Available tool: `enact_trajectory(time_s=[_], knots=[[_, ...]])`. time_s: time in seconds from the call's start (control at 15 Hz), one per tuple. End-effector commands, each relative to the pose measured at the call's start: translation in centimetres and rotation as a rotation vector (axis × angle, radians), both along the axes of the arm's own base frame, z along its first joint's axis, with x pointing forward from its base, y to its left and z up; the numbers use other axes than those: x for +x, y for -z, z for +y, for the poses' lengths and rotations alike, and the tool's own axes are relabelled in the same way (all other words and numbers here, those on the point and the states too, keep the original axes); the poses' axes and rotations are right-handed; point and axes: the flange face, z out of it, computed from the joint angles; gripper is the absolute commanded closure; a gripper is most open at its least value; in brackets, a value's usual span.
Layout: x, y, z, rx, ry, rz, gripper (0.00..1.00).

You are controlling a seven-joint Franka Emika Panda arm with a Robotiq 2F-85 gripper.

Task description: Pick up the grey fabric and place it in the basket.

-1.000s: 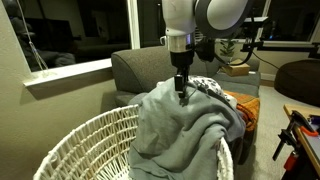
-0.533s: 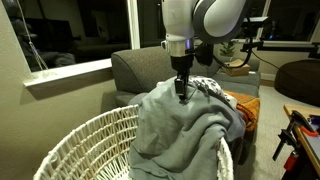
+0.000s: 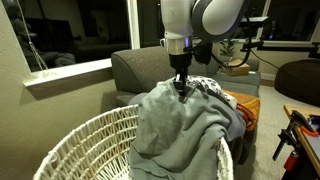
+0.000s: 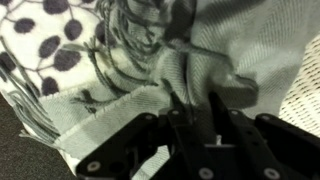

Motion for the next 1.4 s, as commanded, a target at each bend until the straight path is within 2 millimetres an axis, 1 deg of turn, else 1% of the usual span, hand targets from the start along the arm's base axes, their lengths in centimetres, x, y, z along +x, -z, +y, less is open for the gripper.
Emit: enact_trajectory(time_s=[0.0,0.07,0.27,0.4,0.67,0.87,1.33], knots=[[-0.4,-1.9,1.0,-0.009,0.004,-0.033,0.97],[-0.4,-2.3,1.5,-0.008,-0.001,-0.038,1.00],[-0.5,-4.0,3.6,-0.004,-0.030,-0.057,0.99],[-0.6,-5.3,5.3,0.000,-0.058,-0.072,0.98],[-0.8,-6.9,8.8,0.019,-0.119,-0.086,0.98],[-1.0,-7.4,11.2,0.031,-0.167,-0.084,0.98],[-1.7,-7.6,16.3,0.043,-0.264,-0.056,0.98]])
